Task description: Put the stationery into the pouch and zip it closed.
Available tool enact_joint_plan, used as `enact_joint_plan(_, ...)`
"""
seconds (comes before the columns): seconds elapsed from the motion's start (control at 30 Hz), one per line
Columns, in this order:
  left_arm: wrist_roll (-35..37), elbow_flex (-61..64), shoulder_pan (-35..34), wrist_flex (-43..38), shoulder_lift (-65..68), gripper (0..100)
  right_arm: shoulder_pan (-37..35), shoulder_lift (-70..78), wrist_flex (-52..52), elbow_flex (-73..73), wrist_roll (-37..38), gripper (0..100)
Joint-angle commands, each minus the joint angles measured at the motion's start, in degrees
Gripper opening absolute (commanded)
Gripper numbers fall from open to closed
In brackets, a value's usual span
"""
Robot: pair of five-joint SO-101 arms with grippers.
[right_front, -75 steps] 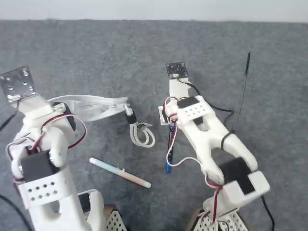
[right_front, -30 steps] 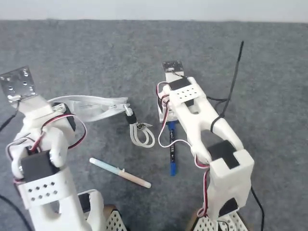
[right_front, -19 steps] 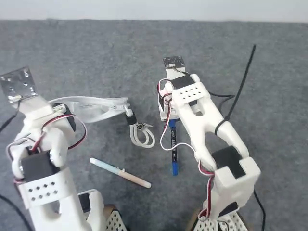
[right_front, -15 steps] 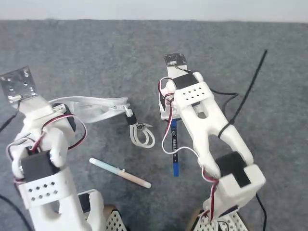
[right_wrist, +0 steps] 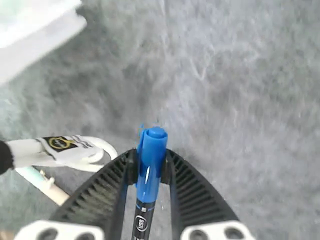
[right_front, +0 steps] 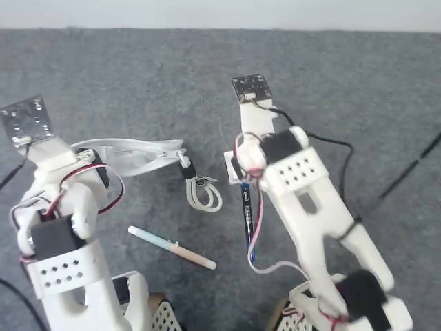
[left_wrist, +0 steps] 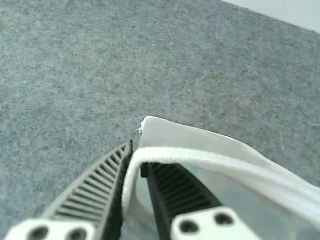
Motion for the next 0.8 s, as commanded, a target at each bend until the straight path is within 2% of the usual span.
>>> enact_joint_plan(0.0,-0.26,0.66,-0.53,-1.76,0.97,1,-0.13,-9.01,-6.90,4.57,0.70,0.6)
enact_joint_plan(0.37,-0.26,0.66,-0.53,-1.67,0.97,1,-0.48,-27.47,-21.85,21.10,0.70,0.6)
enact_joint_plan(0.67,-0.44,0.66,-0.53,-1.58,0.97,1,-0.66,-40.04,-23.16,25.93,0.79,0.6)
enact_joint_plan(0.77,-0.44,0.66,-0.53,-1.58,0.97,1,-3.03,-43.21,-24.84,28.13,0.79,0.6)
